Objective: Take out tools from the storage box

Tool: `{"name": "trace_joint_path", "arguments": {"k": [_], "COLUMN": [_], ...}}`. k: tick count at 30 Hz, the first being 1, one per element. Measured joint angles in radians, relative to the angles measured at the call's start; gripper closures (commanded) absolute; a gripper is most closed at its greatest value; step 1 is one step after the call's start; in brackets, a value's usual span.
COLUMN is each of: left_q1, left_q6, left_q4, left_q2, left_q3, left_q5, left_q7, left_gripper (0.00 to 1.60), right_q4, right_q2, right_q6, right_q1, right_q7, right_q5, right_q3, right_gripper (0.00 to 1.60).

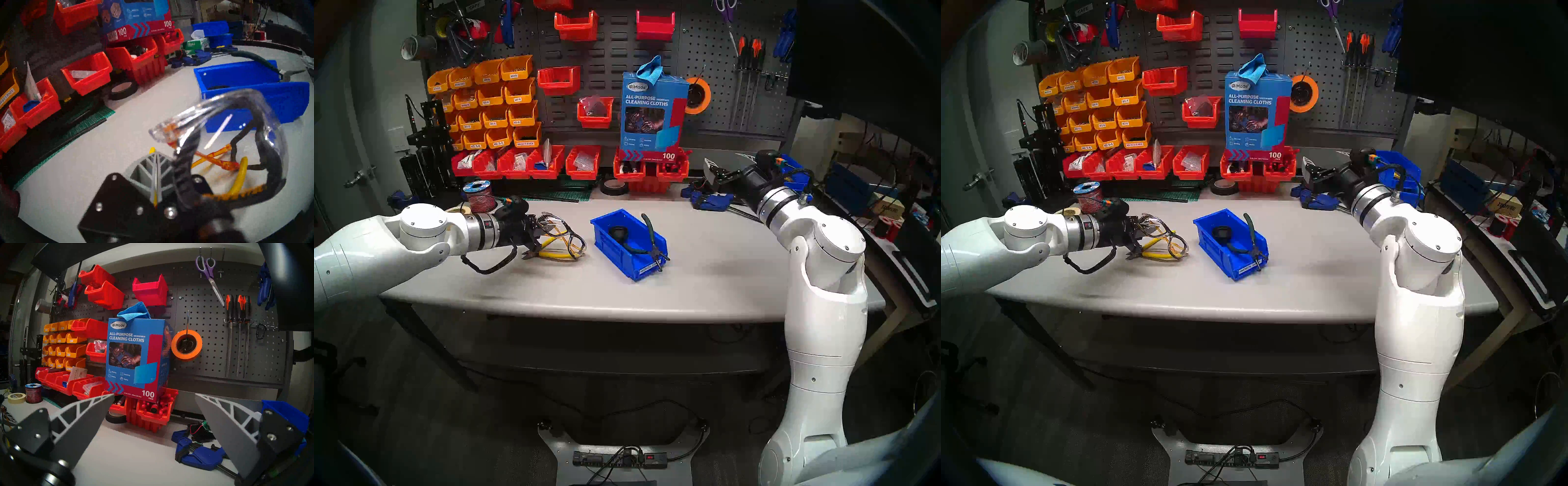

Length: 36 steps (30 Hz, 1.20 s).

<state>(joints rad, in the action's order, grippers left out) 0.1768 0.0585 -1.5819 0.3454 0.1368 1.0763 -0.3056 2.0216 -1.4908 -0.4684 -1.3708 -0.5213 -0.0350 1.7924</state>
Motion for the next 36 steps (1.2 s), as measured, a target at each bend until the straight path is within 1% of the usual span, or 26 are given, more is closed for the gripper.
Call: {"name": "trace_joint_path", "arguments": {"k": [8, 12, 16, 17, 18, 20, 21, 22, 23, 24, 25, 29, 36], "left_q1": [-0.030, -0.052, -0.067, -0.070, -0.076, -0.083, -0.088, -0.093, -0.096, -0.100, -0.104, -0.117, -0.120], "left_q6": [0.155, 0.212, 0.247, 0.253, 0.262, 0.274, 0.281, 0.287, 0.291, 0.298, 0.304, 0.318, 0.325], "left_q4": [0.086, 0.100, 0.112, 0.115, 0.121, 0.127, 0.130, 0.134, 0.135, 0.136, 0.136, 0.133, 0.124], "left_q2": [0.073, 0.091, 0.103, 0.106, 0.109, 0.112, 0.112, 0.112, 0.112, 0.111, 0.110, 0.103, 0.100], "left_q3": [0.034, 0.034, 0.034, 0.034, 0.034, 0.035, 0.036, 0.036, 0.036, 0.036, 0.036, 0.032, 0.011], "left_q5": [-0.025, -0.027, -0.028, -0.028, -0.029, -0.033, -0.036, -0.038, -0.039, -0.041, -0.043, -0.039, -0.009], "left_q7": [0.014, -0.009, -0.033, -0.040, -0.054, -0.077, -0.093, -0.104, -0.111, -0.122, -0.133, -0.165, -0.185], "left_gripper": [1.60, 1.60, 1.60, 1.47, 0.82, 0.49, 0.46, 0.39, 0.26, 0.07, 0.00, 0.00, 0.00], "right_q4": [0.000, 0.000, 0.000, 0.000, 0.000, 0.000, 0.000, 0.000, 0.000, 0.000, 0.000, 0.000, 0.000], "right_q2": [-0.003, -0.005, -0.006, -0.006, -0.007, -0.008, -0.008, -0.008, -0.009, -0.009, -0.010, -0.011, -0.014], "right_q6": [0.000, 0.000, 0.000, 0.000, 0.000, 0.000, 0.000, 0.000, 0.000, 0.000, 0.000, 0.000, 0.000], "right_q1": [0.001, 0.001, 0.002, 0.002, 0.002, 0.002, 0.002, 0.002, 0.002, 0.003, 0.003, 0.003, 0.003], "right_q7": [-0.003, -0.005, -0.007, -0.007, -0.007, -0.008, -0.008, -0.009, -0.009, -0.009, -0.010, -0.012, -0.015], "right_q5": [0.004, 0.006, 0.007, 0.008, 0.008, 0.009, 0.010, 0.010, 0.011, 0.011, 0.012, 0.013, 0.016], "right_q3": [0.002, 0.003, 0.004, 0.004, 0.004, 0.005, 0.005, 0.005, 0.005, 0.005, 0.005, 0.006, 0.007], "right_gripper": [0.00, 0.00, 0.00, 0.00, 0.00, 0.00, 0.00, 0.00, 0.00, 0.00, 0.00, 0.00, 0.00]}}
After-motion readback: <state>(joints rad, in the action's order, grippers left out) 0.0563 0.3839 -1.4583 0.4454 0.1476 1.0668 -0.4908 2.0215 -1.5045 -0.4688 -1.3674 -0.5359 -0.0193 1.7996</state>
